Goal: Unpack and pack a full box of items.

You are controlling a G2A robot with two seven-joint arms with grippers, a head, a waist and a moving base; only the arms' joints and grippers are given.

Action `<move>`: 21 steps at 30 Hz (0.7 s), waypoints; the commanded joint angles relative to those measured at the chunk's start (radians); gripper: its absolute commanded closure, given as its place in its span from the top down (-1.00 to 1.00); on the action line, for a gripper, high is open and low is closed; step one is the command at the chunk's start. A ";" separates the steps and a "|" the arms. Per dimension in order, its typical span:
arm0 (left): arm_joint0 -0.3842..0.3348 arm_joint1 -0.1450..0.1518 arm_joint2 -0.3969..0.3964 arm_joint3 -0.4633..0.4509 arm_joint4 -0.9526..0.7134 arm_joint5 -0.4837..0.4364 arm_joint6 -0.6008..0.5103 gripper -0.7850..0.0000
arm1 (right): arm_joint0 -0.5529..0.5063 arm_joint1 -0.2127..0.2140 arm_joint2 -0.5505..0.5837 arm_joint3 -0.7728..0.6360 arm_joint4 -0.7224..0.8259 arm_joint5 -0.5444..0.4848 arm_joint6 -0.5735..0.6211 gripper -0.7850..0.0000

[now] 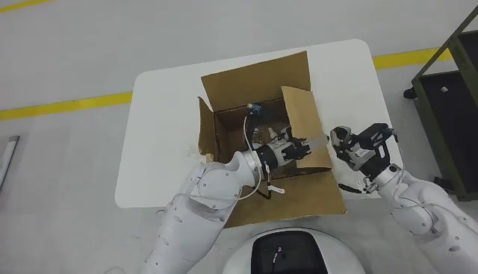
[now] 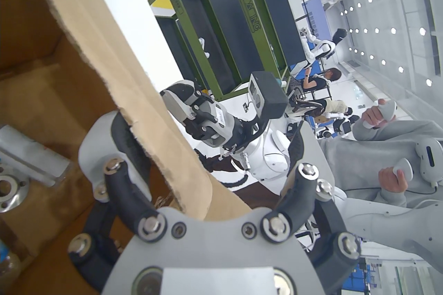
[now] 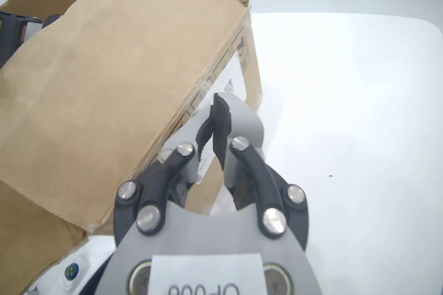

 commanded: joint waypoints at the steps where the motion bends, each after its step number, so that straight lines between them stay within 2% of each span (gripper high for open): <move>1: -0.022 -0.007 0.016 0.014 -0.014 -0.016 0.007 1.00 | -0.011 0.002 0.038 -0.012 0.026 0.008 0.006 1.00; 6: -0.090 -0.029 0.073 0.059 -0.048 -0.072 0.024 1.00 | -0.052 0.006 0.148 -0.047 0.100 0.025 0.014 1.00; 12: -0.174 -0.065 0.164 0.133 -0.073 -0.131 0.047 1.00 | -0.091 0.008 0.278 -0.032 0.262 0.024 0.047 1.00; 15: -0.208 -0.086 0.213 0.177 -0.079 -0.155 0.056 1.00 | -0.111 0.010 0.332 -0.018 0.310 0.001 0.069 1.00; 21: -0.253 -0.120 0.285 0.248 -0.087 -0.178 0.047 1.00 | -0.140 0.007 0.408 -0.007 0.505 -0.055 0.099 1.00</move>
